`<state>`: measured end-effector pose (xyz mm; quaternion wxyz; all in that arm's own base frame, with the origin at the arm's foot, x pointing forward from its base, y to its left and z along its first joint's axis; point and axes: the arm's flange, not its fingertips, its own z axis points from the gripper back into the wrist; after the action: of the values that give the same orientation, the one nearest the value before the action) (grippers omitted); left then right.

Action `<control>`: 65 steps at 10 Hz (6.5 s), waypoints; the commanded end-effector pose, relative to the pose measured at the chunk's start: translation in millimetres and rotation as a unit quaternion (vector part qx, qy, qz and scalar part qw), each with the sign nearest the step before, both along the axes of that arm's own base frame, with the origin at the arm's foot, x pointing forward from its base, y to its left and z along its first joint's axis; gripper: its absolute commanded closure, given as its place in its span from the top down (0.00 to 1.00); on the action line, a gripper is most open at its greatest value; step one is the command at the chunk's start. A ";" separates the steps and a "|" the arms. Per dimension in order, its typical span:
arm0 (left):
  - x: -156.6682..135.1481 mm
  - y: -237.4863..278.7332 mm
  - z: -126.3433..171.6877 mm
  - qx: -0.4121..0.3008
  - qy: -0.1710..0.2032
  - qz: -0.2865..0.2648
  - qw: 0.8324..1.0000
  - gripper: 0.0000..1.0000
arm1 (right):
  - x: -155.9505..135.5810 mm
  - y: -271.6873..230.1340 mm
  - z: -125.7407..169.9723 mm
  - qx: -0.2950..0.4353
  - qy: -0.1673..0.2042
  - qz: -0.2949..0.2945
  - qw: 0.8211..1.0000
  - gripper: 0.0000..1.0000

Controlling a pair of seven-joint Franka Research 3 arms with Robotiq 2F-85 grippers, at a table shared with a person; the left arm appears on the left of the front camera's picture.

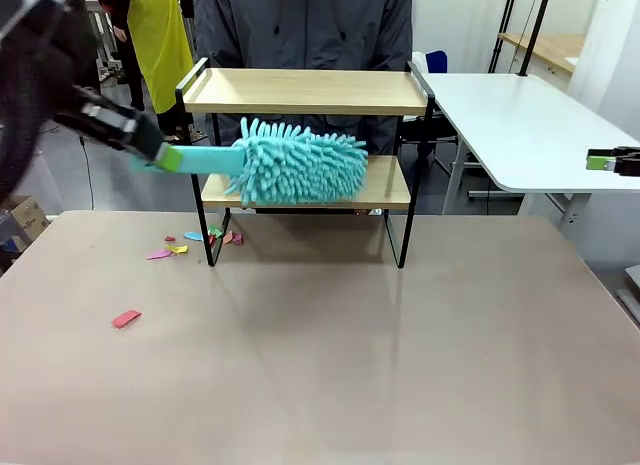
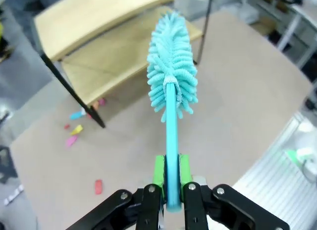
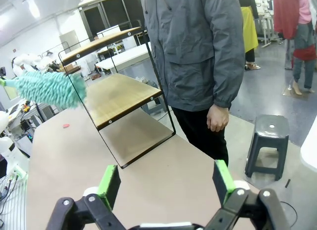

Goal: Clean the shelf.
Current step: Clean the specific section of the Shelf indicated by the human with the Duster, then hand the Duster back to the human.

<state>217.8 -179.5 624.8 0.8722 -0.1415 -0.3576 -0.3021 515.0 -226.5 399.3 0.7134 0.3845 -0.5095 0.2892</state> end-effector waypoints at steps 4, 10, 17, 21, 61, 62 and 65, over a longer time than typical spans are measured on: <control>-10.4 76.4 -4.0 0.066 0.106 -0.079 0.989 0.14 | -0.3 2.9 2.7 -0.002 -0.002 -0.001 1.000 1.00; 8.0 120.9 16.3 0.104 0.180 -0.143 0.968 0.14 | -0.3 2.9 2.7 -0.002 -0.002 -0.001 1.000 1.00; 7.9 119.3 12.5 0.115 0.176 -0.133 0.969 0.14 | -0.3 2.9 2.7 -0.002 -0.002 -0.001 1.000 1.00; 7.9 119.3 12.5 0.115 0.176 -0.133 0.969 0.14 | -0.3 2.9 2.7 -0.002 -0.002 -0.001 1.000 1.00; 72.4 75.0 -54.4 0.001 0.030 -0.333 0.942 0.14 | -174.5 327.6 -89.6 0.125 -0.017 0.277 0.952 1.00; 68.6 75.7 -54.5 -0.020 0.016 -0.333 0.943 0.14 | -172.6 335.0 -95.5 0.126 -0.012 0.279 0.952 1.00; 69.5 70.0 -62.3 -0.037 0.004 -0.315 0.948 0.14 | -174.3 348.8 -98.8 0.138 -0.012 0.291 0.947 1.00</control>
<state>289.4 -103.9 568.3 0.7338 -0.2707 -0.2802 -0.5565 373.4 116.5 296.8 0.5424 0.6068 -0.4079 0.4139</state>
